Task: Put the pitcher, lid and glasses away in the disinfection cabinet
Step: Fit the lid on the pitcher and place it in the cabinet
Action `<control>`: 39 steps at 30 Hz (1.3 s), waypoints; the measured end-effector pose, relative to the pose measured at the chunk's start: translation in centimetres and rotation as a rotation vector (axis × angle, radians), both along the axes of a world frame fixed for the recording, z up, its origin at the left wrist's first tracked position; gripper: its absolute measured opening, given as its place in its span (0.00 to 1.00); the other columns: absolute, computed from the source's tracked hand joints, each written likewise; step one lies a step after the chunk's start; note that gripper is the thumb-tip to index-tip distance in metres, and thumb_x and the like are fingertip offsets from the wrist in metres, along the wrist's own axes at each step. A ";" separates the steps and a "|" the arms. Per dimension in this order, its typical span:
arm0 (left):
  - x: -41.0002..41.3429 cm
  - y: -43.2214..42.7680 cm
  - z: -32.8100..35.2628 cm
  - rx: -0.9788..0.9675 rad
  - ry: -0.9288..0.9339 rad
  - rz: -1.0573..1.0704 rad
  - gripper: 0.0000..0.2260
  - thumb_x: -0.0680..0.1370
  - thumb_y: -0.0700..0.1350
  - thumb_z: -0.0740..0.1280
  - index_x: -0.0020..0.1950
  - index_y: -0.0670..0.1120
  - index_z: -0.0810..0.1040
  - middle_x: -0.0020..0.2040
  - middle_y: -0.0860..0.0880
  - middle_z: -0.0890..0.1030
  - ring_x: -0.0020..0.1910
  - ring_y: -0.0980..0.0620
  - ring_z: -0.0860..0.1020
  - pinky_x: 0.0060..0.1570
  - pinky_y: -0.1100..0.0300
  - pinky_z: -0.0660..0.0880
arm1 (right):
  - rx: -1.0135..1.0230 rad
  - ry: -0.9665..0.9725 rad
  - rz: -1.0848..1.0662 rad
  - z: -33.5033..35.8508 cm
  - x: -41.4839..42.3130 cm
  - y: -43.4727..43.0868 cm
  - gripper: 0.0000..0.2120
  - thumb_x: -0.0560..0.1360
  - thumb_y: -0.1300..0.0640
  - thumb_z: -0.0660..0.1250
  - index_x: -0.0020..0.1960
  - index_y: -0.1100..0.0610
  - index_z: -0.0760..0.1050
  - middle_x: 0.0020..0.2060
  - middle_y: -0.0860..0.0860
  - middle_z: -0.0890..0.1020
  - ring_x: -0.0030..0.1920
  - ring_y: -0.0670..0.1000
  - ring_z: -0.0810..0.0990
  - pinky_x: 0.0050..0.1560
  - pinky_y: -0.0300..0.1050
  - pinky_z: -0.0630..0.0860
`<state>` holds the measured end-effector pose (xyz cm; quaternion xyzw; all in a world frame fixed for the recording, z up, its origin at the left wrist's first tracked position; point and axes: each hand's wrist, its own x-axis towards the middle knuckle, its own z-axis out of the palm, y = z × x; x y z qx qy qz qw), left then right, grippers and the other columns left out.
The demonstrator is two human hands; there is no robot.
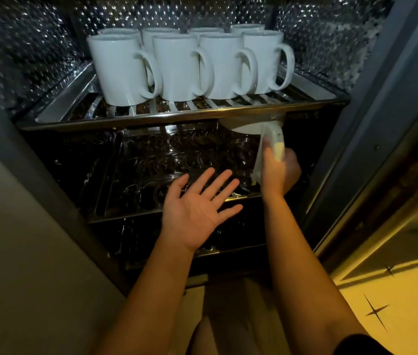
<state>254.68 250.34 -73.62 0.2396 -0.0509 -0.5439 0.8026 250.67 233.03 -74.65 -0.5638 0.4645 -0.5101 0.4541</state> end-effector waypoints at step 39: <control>-7.2 6.7 3.1 0.525 -1.189 0.276 0.19 0.80 0.44 0.60 0.71 0.51 0.66 0.69 0.51 0.70 0.64 0.58 0.69 0.54 0.68 0.66 | -0.548 0.918 0.396 -2.0 -10.8 12.5 0.29 0.77 0.46 0.60 0.74 0.54 0.57 0.73 0.52 0.60 0.74 0.54 0.54 0.71 0.63 0.48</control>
